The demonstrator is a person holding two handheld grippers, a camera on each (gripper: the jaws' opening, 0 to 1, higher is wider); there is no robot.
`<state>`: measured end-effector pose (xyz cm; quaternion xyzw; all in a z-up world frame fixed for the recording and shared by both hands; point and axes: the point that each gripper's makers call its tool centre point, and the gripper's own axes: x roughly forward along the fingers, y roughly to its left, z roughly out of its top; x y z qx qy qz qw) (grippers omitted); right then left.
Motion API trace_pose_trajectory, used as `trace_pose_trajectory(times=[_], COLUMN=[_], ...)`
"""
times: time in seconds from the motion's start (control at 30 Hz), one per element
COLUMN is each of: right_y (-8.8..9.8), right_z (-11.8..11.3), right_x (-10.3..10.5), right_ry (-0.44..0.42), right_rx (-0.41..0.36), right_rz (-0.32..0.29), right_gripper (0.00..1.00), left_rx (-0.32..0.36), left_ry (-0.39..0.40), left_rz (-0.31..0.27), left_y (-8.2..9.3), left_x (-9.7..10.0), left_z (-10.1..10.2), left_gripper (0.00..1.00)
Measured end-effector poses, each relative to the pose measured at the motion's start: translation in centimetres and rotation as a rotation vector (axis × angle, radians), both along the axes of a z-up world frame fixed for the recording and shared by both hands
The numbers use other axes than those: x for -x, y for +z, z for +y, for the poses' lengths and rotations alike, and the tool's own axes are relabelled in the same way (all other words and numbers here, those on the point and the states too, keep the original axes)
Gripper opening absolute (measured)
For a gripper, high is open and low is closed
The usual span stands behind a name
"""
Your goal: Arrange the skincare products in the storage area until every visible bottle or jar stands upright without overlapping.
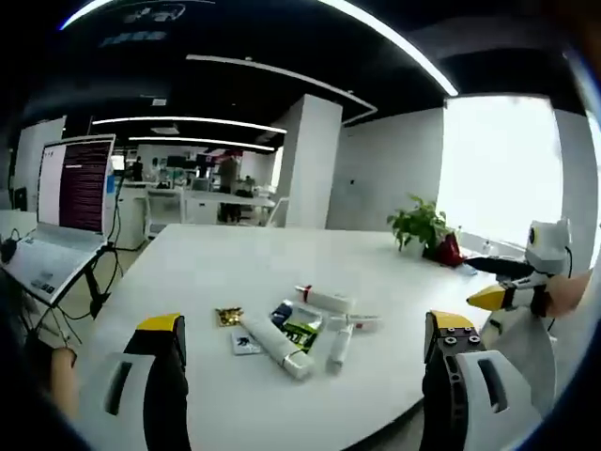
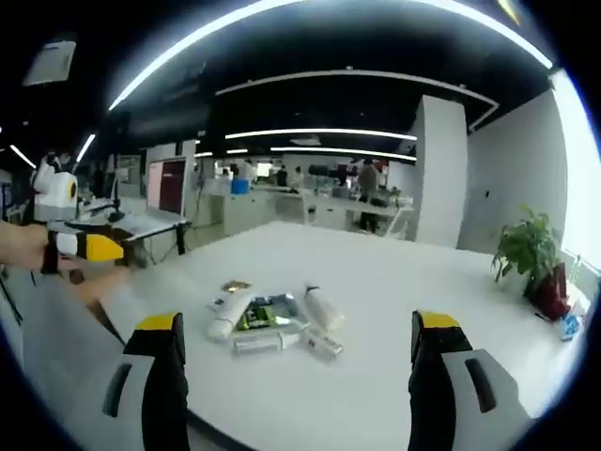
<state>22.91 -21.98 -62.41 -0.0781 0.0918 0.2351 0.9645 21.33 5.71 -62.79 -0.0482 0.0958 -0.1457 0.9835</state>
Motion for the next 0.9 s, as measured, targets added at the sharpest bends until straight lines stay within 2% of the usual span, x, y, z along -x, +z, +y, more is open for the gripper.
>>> trace_pose_trajectory(times=[0.13,0.33,0.43,0.6,0.7,0.9], right_y=[-0.1,0.1,0.2,-0.1,-0.2,-0.4], right_z=[0.1,-0.4,-0.6,-0.7,-0.7,-0.4], right_x=[-0.1,-0.3,-0.3,-0.4,-0.4,-0.4], right_ry=[-0.001,-0.031,-0.041,-0.048,-0.044,-0.031], right_rx=[0.001,0.026,0.034,0.044,0.048,0.053], right_rz=[0.006,-0.014,-0.029,-0.012,-0.005,0.004], right_gripper=[0.99,0.98,0.98,0.97,0.97,0.96], left_rx=[0.002,0.044,0.035,0.029,0.014,-0.001], left_ry=[-0.010,-0.047,-0.054,-0.092,-0.108,-0.099], left_rz=[0.015,-0.006,-0.016,0.016,0.015,0.009], left_y=[0.0,0.9,1.1,0.7,0.8,0.8], left_x=[0.3,0.5,0.5,0.5,0.7,0.8], left_z=[-0.9,-1.9,-2.1,-2.7,-3.2,-3.1], left_gripper=[0.99,0.99,0.99,0.96,0.97,0.99])
